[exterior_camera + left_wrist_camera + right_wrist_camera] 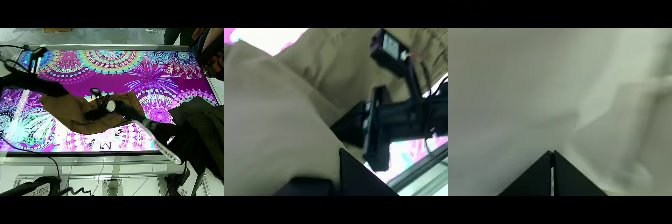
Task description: Fold the clothes and pants, and hang the long-sleeved shirts on hangers.
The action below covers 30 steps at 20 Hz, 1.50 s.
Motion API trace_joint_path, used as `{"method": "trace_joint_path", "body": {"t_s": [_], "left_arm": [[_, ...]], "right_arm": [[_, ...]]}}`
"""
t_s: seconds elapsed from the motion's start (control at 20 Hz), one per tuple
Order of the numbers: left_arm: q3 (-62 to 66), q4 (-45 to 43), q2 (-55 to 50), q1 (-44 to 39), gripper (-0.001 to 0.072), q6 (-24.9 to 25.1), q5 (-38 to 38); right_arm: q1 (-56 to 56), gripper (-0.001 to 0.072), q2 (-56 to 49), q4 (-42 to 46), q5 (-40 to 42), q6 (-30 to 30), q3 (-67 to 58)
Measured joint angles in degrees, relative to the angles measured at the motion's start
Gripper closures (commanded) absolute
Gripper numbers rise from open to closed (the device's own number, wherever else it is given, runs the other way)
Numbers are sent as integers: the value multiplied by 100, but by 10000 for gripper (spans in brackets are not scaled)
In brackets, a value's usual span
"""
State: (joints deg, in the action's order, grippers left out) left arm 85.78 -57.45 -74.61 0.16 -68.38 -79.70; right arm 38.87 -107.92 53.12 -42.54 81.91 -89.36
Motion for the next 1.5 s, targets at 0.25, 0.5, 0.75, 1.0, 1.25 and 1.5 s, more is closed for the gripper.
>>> {"method": "trace_joint_path", "body": {"t_s": [0.25,0.5,0.75,1.0,1.25,1.5], "left_arm": [[0,688,-920,-903,695,20,1086],[0,1156,-1867,-2385,695,22,2874],[0,1502,-2422,-3543,688,20,4924],[24,1720,-2544,-4118,87,17,5893],[76,1683,-2323,-4269,88,153,6124],[87,826,-1661,-4116,89,533,6048]], "right_arm": [[-1316,679,745,1071,-1016,0,-39],[-2857,679,1794,1609,-1674,-42,-44],[-4011,679,2507,1746,-1943,-57,-44],[-4634,679,2693,1895,-2017,-66,17],[-4898,679,2710,2334,-1982,-138,452],[-5348,680,2415,2441,-1884,-420,1187]]}}
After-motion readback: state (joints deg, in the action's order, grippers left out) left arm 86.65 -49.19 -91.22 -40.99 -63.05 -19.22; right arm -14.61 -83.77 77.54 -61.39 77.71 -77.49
